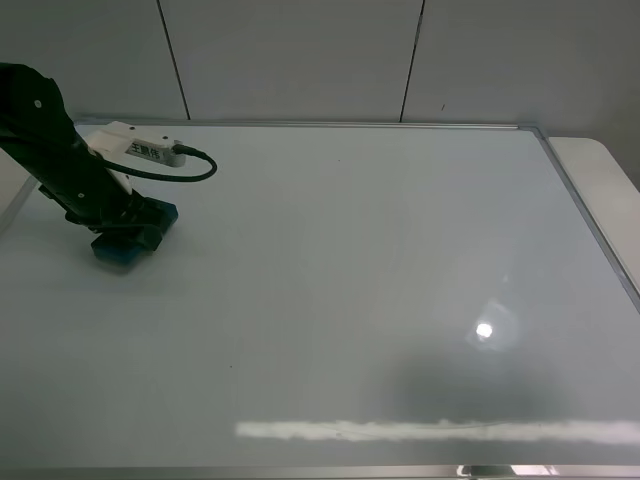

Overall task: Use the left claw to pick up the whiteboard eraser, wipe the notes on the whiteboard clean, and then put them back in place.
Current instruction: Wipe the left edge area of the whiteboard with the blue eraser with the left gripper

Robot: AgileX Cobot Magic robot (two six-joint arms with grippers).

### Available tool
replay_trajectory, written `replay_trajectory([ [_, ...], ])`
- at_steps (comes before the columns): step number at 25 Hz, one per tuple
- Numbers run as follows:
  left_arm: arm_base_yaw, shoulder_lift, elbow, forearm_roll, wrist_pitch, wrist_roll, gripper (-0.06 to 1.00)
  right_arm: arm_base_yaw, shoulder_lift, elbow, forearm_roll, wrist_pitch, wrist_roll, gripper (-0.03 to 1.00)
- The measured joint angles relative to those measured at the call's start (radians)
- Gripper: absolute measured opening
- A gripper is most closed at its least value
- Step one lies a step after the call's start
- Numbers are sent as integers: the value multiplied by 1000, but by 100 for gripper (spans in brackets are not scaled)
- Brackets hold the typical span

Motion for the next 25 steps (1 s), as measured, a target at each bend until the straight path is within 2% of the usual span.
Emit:
replay_trajectory([
  [3, 42, -50, 6, 34, 39, -34, 55, 0, 0, 0, 0, 0, 0, 99],
  [7, 86, -105, 63, 76, 26, -110, 55, 0, 0, 0, 0, 0, 0, 99],
  [13, 109, -117, 167, 86, -93, -175, 55, 0, 0, 0, 0, 0, 0, 99],
  [25, 109, -111, 247, 69, -230, -184, 55, 0, 0, 0, 0, 0, 0, 99],
])
